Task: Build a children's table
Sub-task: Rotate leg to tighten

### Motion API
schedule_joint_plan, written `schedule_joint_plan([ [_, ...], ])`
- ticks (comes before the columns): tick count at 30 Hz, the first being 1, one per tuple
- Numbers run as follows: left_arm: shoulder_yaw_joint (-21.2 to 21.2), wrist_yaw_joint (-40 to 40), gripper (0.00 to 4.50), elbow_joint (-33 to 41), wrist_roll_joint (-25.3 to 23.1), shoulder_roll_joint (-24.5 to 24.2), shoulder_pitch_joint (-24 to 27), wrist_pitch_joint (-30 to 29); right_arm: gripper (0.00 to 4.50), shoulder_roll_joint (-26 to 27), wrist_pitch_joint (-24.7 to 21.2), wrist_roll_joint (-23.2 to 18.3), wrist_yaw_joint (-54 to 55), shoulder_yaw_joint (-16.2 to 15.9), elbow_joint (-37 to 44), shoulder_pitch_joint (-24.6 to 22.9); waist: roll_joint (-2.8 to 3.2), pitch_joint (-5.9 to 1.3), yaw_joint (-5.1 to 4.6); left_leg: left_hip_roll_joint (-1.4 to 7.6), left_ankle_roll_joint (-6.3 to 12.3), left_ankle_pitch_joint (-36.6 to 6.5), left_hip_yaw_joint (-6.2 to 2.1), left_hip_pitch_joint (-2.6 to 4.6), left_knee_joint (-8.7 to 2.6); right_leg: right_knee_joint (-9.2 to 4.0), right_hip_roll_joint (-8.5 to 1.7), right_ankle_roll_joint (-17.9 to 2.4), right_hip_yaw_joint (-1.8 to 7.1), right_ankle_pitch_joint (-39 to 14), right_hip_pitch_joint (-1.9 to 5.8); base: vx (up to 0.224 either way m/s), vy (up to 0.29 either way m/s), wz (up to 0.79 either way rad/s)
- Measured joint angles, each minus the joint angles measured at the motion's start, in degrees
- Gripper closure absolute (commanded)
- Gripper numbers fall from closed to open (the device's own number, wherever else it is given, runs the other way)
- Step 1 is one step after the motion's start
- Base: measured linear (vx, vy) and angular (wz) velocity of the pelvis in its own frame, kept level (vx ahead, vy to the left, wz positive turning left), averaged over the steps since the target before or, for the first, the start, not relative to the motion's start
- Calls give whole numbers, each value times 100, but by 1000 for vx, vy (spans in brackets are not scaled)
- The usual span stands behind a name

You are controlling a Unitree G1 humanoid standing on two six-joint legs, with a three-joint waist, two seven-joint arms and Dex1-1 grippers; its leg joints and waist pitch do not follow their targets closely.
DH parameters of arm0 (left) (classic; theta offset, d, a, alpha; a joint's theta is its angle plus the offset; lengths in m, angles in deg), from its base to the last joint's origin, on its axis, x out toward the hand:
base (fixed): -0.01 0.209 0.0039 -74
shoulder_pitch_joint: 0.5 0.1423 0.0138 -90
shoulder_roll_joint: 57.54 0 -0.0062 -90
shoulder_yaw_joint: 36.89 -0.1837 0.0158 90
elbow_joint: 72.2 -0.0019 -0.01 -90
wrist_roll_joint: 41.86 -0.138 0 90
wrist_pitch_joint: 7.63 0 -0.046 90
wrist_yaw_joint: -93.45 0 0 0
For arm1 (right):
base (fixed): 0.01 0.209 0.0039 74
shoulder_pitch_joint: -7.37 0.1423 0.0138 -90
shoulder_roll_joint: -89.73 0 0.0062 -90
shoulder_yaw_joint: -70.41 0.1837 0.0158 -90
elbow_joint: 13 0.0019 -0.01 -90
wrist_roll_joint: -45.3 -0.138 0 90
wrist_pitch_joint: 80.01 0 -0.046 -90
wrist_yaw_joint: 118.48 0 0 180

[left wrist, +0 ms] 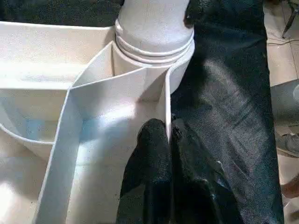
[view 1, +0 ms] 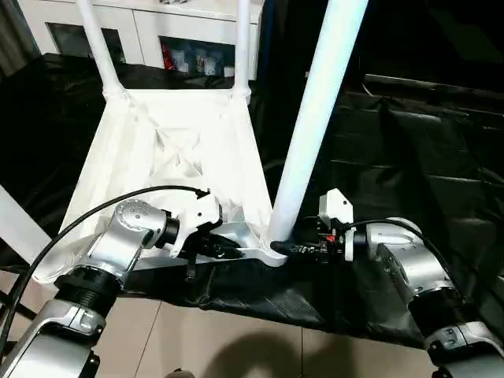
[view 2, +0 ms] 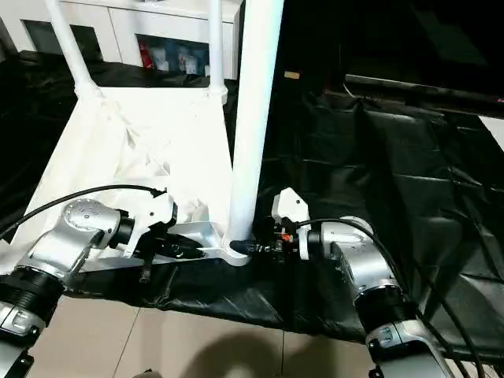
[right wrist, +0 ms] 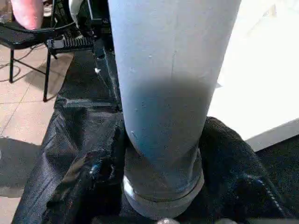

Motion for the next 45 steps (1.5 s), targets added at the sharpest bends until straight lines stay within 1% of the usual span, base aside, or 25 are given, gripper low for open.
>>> schedule_joint_plan([
  [7,20,65,450,-80,-11,60,-12,-20,255,93,-133,-29,131,55,19,-107,2,-17,5,-2,0,0,0,3,8,10,-4,1,1,-1,1,0,0,0],
  [12,8,316,450,-208,-107,269,7,-57,256,200,-172,-117,505,209,105,-437,-2,-117,0,-11,-2,-9,41,18,11,6,-39,12,12,-6,17,0,0,0],
  [16,66,969,450,-434,-268,680,-19,-146,256,491,-179,-86,1420,470,-98,-608,-58,-187,-25,-24,2,-18,69,102,7,2,-36,71,80,-31,74,0,0,0],
  [18,130,1530,450,-699,-349,982,-135,-263,256,826,-158,41,2278,682,-386,-519,-93,-203,-116,-39,1,-20,66,137,8,-10,-35,80,88,-36,99,0,0,0],
  [21,173,2103,450,-891,-453,1236,-246,-411,256,1150,-130,162,3210,755,-674,-336,-87,-209,-227,-73,5,-22,7,144,-15,-119,-33,92,48,-43,131,-58,30,-8],
  [23,196,2420,450,-1051,-509,1319,-331,-427,256,1436,-106,246,3819,830,-942,-151,-78,-208,-304,-104,11,-25,-74,131,-29,-213,-36,91,-11,-43,150,-59,39,-9],
  [25,220,2749,450,-1293,-615,1422,-502,-437,256,1788,-95,326,4581,949,-1287,140,-65,-199,-384,-98,17,-28,-137,109,-28,-328,-38,91,-114,-43,175,-64,42,-13],
  [26,223,2859,450,-1373,-641,1437,-553,-437,256,1889,-97,339,4826,971,-1415,265,-28,-177,-432,-97,18,-29,-185,99,-29,-398,-42,91,-176,-43,199,-63,46,-14],
  [28,223,2944,450,-1449,-707,1456,-602,-434,256,1969,-102,353,5023,982,-1535,353,2,-154,-504,-69,29,-36,-264,91,-44,-534,-46,90,-302,-43,267,-32,23,-7],
  [29,222,2945,450,-1459,-718,1456,-605,-434,200,1973,-92,356,5023,983,-1552,356,22,-139,-508,-42,30,-36,-277,97,-48,-573,-47,90,-348,-43,307,0,0,0],
  [30,222,2943,450,-1467,-720,1455,-607,-431,200,1978,-42,355,5011,1000,-1572,349,31,-125,-510,-23,30,-36,-269,105,-48,-576,-52,82,-368,-48,327,0,0,0],
  [32,227,2929,450,-1466,-720,1450,-622,-395,186,2019,105,267,4908,1101,-1579,304,23,-80,-495,-12,30,-36,-235,126,-62,-515,-63,81,-346,-48,325,0,0,0],
  [33,230,2916,450,-1465,-719,1444,-630,-377,172,2018,143,225,4845,1143,-1579,295,1,-62,-487,-13,29,-37,-220,176,-78,-492,-69,81,-340,-49,320,0,0,0],
  [34,249,2896,450,-1456,-713,1429,-633,-339,162,2008,183,174,4725,1184,-1567,292,-5,-27,-485,-26,29,-40,-203,219,-90,-515,-76,82,-411,-50,314,0,0,0],
  [35,272,2835,450,-1433,-700,1387,-633,-306,155,1984,214,103,4567,1186,-1549,289,36,-10,-472,-1,31,-43,-221,209,-100,-563,-92,84,-531,-49,334,0,0,0],
  [36,287,2785,450,-1422,-670,1349,-636,-284,150,1968,233,66,4443,1185,-1512,276,90,-6,-466,24,36,-47,-246,177,-121,-595,-149,85,-662,-51,375,0,0,0],
  [37,287,2685,450,-1418,-646,1315,-656,-237,132,1910,262,23,4260,1183,-1451,243,132,30,-356,75,34,-47,-260,135,-141,-369,-162,85,-627,-156,376,0,0,0],
  [38,258,2612,450,-1415,-642,1312,-679,-203,121,1836,314,12,4105,1184,-1400,161,24,44,-285,68,33,-45,-140,145,-132,-25,-170,64,-322,-279,358,52,-165,23],
  [39,234,2523,450,-1371,-660,1276,-704,-156,121,1754,345,14,3964,1173,-1399,150,-191,23,-196,47,23,-40,19,170,-106,199,-173,169,-53,-275,325,52,-165,23],
  [40,214,2450,450,-1328,-666,1260,-706,-117,104,1660,367,19,3819,1145,-1392,153,-217,13,-84,33,15,-59,47,184,-88,271,-146,168,-4,-357,230,121,-173,20],
  [41,214,2239,450,-1241,-597,1182,-648,-71,104,1530,393,26,3551,1042,-1336,159,-187,-24,43,-8,88,-93,2,114,-135,267,-126,153,12,-363,191,153,-101,-19],
  [42,218,2077,450,-1173,-524,1107,-615,-39,104,1448,414,24,3348,987,-1308,159,-125,-61,93,-23,106,-57,-81,39,-158,240,-85,130,-8,-348,135,153,-101,-19],
  [43,214,1873,450,-1076,-438,1013,-585,0,104,1331,445,26,3081,927,-1264,159,-81,-90,115,22,41,106,-111,-16,-170,247,-12,83,-16,-318,85,139,-73,-21],
  [44,212,1733,450,-987,-424,937,-562,6,104,1264,451,26,2894,895,-1237,159,-51,-107,129,75,-29,248,-113,-42,-163,270,36,49,-21,-308,60,94,-35,-8],
  [45,212,1576,450,-913,-392,830,-533,33,104,1190,456,26,2663,834,-1186,160,-46,-111,129,95,-54,242,-112,-67,-143,268,56,56,-21,-306,46,94,-35,-8],
])
